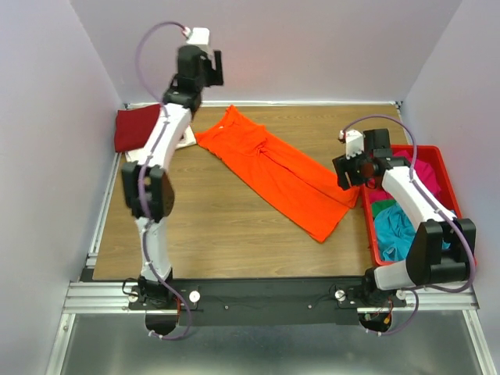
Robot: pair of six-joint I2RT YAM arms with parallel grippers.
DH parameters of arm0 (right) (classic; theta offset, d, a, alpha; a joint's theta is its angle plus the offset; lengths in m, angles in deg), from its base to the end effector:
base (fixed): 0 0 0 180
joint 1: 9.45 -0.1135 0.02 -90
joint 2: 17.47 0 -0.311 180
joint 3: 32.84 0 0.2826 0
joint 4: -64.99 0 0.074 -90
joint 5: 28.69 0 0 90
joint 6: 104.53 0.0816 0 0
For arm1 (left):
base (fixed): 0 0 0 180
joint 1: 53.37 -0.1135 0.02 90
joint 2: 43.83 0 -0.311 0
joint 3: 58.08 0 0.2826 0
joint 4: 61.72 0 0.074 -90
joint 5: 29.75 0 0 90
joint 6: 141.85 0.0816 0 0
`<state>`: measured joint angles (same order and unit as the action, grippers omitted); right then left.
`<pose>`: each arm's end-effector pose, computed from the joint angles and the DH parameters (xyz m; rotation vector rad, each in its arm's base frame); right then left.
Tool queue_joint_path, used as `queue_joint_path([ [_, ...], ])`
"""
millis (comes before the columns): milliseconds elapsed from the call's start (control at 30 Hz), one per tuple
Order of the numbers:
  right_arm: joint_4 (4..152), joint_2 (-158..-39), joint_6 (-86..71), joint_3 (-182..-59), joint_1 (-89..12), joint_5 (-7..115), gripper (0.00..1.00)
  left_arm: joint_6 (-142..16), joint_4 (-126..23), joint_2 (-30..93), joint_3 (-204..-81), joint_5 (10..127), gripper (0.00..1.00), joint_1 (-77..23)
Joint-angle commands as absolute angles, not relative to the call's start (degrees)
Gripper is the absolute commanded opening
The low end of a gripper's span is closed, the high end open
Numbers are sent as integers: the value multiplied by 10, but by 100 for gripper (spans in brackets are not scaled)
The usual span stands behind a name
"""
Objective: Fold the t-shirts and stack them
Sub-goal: Fold the tshirt
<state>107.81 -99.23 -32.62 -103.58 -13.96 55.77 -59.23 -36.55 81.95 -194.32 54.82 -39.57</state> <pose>0.3427 0.0349 0.2420 -0.5294 2.4477 0.0237 0.6135 -0.1427 0.3777 0.0356 1.8295 -0.1740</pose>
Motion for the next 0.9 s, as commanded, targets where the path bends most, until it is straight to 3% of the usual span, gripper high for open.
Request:
queue_joint_path([
  [0,1171,-976,-442,-1064,-159,379,75,-584,-418,636,-1824,588,82,-426],
  [67,1184,-973,-486,-1060,-194,332,75,-600,-421,559,-1715,636,82,-440],
  [233,1168,-1003,-474,-1041,-351,367,69,-611,-440,377,-1460,686,81,-454],
  [467,1080,-1069,-411,-1008,-512,596,65,-616,-438,178,-1235,689,80,-461],
  [700,1059,-1118,-397,-1002,-535,682,59,-635,-418,95,-1150,697,81,-463],
  [867,1060,-1138,-393,-992,-545,693,42,-637,-403,73,-1138,696,80,-464],
])
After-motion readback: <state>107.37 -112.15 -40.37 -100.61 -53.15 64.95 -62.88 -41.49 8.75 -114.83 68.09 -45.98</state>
